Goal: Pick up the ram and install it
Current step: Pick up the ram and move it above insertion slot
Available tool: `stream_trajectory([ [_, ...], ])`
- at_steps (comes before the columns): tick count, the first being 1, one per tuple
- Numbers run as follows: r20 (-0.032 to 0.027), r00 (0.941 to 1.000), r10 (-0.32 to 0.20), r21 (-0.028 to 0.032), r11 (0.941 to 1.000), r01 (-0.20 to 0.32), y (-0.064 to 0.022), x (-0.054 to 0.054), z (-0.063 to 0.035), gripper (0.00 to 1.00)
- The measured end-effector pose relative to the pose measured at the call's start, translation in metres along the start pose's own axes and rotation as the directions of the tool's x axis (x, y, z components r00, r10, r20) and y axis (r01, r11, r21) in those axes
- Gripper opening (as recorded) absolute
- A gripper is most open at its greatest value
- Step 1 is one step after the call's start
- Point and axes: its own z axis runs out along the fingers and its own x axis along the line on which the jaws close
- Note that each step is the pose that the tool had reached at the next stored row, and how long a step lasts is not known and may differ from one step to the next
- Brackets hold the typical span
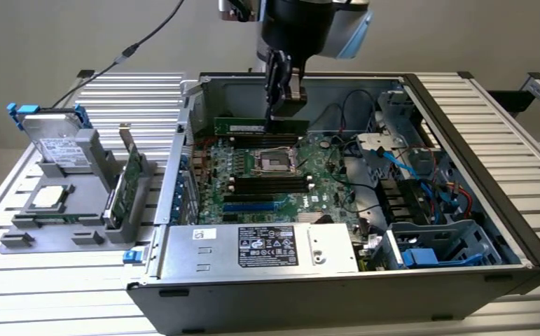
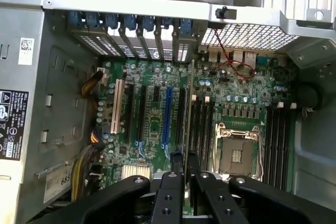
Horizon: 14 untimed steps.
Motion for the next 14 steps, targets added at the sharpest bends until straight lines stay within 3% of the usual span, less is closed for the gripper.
stream_trajectory([
  [9, 0.0001, 1.0, 0.003, 0.0105, 0.9999, -0.003, -0.0083, -0.005, 0.0011, 0.14],
  [14, -0.0003, 1.0, 0.004, 0.0193, 0.9998, -0.004, -0.0144, -0.009, 0.0016, 0.14],
])
